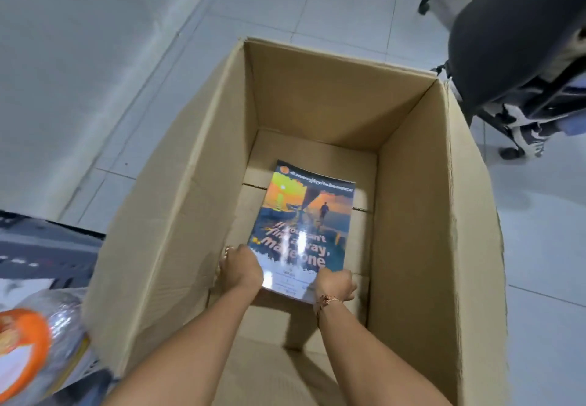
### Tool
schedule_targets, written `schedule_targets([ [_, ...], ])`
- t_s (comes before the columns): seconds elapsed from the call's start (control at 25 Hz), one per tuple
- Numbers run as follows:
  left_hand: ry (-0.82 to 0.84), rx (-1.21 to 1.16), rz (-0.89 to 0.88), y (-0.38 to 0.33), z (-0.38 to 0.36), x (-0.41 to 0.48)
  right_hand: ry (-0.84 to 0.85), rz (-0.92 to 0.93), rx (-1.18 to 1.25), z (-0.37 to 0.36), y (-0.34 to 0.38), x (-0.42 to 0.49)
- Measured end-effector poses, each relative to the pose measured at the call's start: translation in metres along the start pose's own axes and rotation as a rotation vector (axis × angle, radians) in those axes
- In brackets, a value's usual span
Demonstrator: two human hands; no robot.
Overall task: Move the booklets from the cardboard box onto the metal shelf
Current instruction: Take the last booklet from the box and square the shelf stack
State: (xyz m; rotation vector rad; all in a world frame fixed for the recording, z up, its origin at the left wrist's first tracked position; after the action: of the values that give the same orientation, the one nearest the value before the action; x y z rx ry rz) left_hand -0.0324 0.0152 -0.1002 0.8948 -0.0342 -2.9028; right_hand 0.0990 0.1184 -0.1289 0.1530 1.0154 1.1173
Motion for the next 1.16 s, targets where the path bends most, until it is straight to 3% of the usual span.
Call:
schedule_targets([
  [0.12,-0.107,-0.096,-0.164,0.007,0.058,-0.035,-0.066,0.116,0.075,0.017,0.032,-0.039],
  [0.28,-0.304,-0.352,-0.348,0.057,0.145,-0.109,-0.132,0.453,0.297,0.057,0.080,-0.118],
  [0.36,-0.534,-0.473,-0.439,0.103,0.183,-0.153,-0.151,0.698,0.490,0.082,0.101,-0.175],
  [0.48,-1.040,-0.652,-0.529,0.184,0.236,-0.220,-0.148,1.091,0.796,0.113,0.134,-0.273],
  [0.56,-1.333,-0.730,-0.517,0.243,0.274,-0.261,-0.043,1.263,0.991,0.123,0.162,-0.340],
  [0.72,-1.667,-0.814,-0.324,0.343,0.342,-0.343,0.280,1.581,1.129,0.153,0.216,-0.478],
  [0.8,-1.686,-0.859,-0.161,0.379,0.377,-0.371,0.346,1.770,1.108,0.165,0.241,-0.541],
  [0.92,-1.671,-0.851,0.119,0.424,0.436,-0.388,0.625,1.934,0.996,0.171,0.286,-0.624],
  [1.04,-1.600,-0.764,0.262,0.446,0.485,-0.380,0.680,2.095,0.496,0.137,0.329,-0.674],
  [1.16,-1.404,-0.676,0.402,0.456,0.494,-0.357,0.673,2.186,-0.063,0.095,0.335,-0.688],
])
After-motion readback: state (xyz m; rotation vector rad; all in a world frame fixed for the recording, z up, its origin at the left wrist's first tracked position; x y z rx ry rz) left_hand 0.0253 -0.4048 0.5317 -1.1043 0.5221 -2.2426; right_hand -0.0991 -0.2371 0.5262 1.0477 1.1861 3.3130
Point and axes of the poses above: each hand's wrist, its own x-axis towards the middle knuckle, its own z-axis out of the back of the hand, y = z × x, the point moved 3 cm from there along x, towards the middle knuckle, and after that the axes turned 14 degrees about z, right-handed, at the moved point
